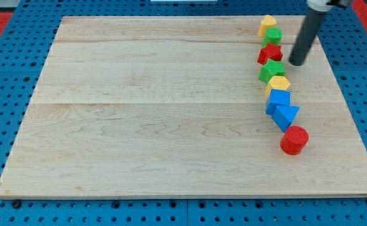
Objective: Move the green star below to the red star
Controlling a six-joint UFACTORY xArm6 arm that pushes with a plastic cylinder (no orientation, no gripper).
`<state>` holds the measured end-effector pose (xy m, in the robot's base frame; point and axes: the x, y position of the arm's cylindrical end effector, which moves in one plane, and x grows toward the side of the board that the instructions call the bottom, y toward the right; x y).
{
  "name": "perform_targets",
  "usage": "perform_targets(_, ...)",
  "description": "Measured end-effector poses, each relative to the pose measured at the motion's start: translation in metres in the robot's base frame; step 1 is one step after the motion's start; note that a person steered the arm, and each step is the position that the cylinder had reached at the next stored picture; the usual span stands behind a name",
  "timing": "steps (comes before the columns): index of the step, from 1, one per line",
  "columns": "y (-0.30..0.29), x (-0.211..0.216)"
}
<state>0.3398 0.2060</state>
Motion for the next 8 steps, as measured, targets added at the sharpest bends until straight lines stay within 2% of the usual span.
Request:
perform_targets(1, -0.037, -0.017)
perform_targets(2, -0.019, -0.019)
perform_targets(4, -0.089, -0.048)
perform_targets(5, -0.032, 0.009)
perform_targets(7, 0.080, -0.002)
perform_targets(8, 0.085, 0.047)
